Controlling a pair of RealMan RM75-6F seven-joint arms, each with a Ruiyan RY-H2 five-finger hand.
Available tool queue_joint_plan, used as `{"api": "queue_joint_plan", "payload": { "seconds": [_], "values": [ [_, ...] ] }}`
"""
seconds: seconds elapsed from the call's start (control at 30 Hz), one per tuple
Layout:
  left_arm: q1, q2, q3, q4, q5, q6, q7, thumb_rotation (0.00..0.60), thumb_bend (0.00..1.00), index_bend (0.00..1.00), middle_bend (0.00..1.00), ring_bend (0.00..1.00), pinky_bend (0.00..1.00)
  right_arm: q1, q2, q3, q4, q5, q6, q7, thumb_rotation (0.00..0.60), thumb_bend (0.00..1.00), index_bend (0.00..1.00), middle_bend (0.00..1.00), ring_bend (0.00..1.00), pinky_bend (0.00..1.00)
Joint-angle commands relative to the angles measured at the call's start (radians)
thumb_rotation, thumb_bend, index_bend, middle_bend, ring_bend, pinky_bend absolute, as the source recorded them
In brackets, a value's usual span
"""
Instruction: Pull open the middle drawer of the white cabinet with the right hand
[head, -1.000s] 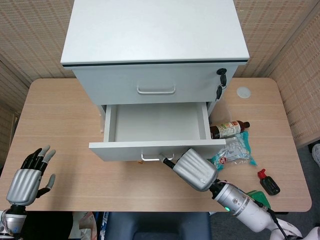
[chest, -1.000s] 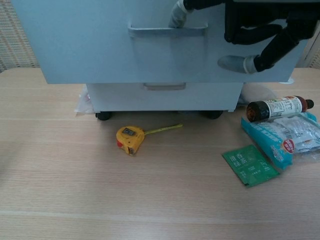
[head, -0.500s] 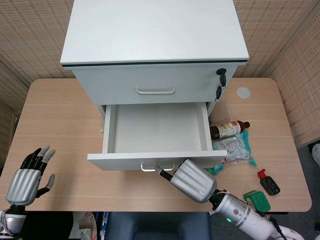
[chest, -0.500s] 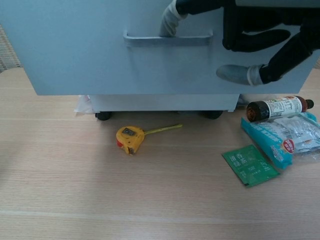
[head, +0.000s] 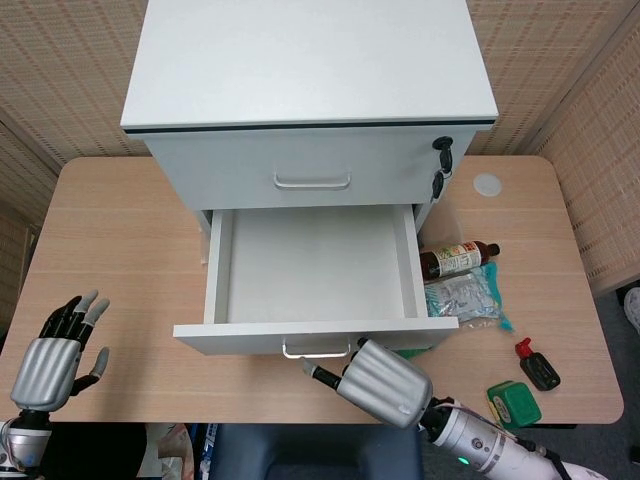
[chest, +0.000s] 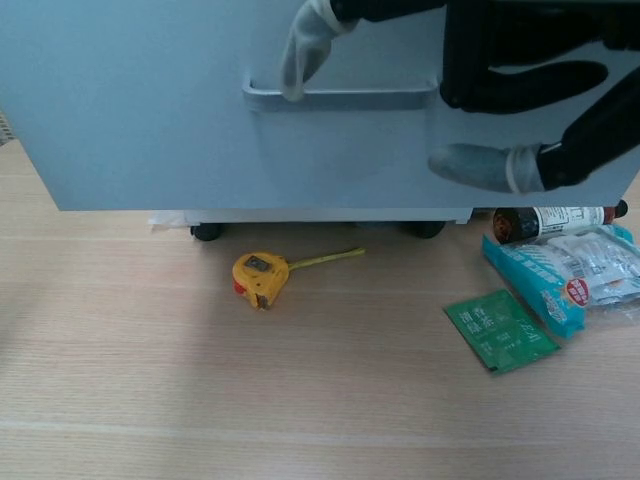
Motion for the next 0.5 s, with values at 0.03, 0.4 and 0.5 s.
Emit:
{"api": "queue_joint_plan", "payload": {
  "seconds": [0.03, 0.4, 0.5],
  "values": [
    [-0.001, 0.0, -0.001, 0.0, 0.0, -0.001, 0.001, 0.6, 0.44, 0.1, 0.0, 0.06, 0.13, -0.024, -0.008, 0.013, 0.017, -0.057, 0.046, 0.04, 0.6, 0.39, 0.17, 0.9, 0.96, 0.83],
    [-0.004, 0.0, -0.004, -0.006, -0.001, -0.002, 0.005, 0.6, 0.44, 0.1, 0.0, 0.06, 0.13, -0.102, 0.004, 0.075, 0.102, -0.211, 0.259, 0.206, 0.6, 0.38, 0.17, 0.69, 0.7, 0.8],
    [-0.004, 0.0, -0.003, -0.005, -0.002, -0.003, 0.004, 0.6, 0.44, 0.1, 0.0, 0.06, 0.13, -0.128, 0.016, 0.088, 0.12, -0.224, 0.312, 0.239, 0.6, 0.38, 0.17, 0.67, 0.67, 0.79]
  ]
}}
